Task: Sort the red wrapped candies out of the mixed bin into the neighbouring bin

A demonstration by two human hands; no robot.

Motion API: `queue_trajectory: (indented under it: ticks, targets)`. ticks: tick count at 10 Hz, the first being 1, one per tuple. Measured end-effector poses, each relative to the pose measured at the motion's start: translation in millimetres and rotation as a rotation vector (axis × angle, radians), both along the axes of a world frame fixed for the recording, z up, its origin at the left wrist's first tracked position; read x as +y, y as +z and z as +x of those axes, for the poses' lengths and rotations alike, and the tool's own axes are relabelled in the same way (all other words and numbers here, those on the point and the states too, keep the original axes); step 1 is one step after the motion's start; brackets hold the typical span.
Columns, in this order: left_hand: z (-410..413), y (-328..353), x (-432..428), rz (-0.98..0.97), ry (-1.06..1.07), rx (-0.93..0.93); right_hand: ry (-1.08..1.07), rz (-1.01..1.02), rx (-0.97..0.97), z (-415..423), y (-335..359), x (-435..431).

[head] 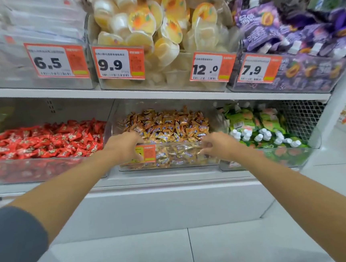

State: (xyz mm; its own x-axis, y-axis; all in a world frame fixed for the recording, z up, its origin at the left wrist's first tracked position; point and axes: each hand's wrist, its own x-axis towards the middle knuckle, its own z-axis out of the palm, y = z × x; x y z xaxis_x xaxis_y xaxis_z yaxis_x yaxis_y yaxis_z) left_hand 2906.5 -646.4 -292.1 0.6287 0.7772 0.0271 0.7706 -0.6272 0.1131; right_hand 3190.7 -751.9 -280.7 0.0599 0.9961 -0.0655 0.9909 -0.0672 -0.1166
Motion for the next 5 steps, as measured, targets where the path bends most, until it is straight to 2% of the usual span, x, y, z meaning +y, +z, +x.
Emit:
queue_trajectory:
  ticks: [1, 3, 4, 5]
  targets:
    - [0.4, -19.5, 11.8, -0.021, -0.012, 0.041, 0.011, -0.037, -0.022, 1.7, -18.2, 5.4]
    - [-5.1, -42.8, 7.0, 0.096, -0.021, 0.057, -0.004, 0.081, 0.0, 0.4, -47.1, -9.4]
    - [-5.7, -39.3, 2.3, 0.071, -0.013, 0.062, -0.026, 0.096, 0.0, -0.9, -49.4, -11.4]
    - [-9.7, -30.2, -8.8, -0.073, 0.02, -0.141, -0.064, 0.138, 0.049, -8.7, -43.3, -15.3]
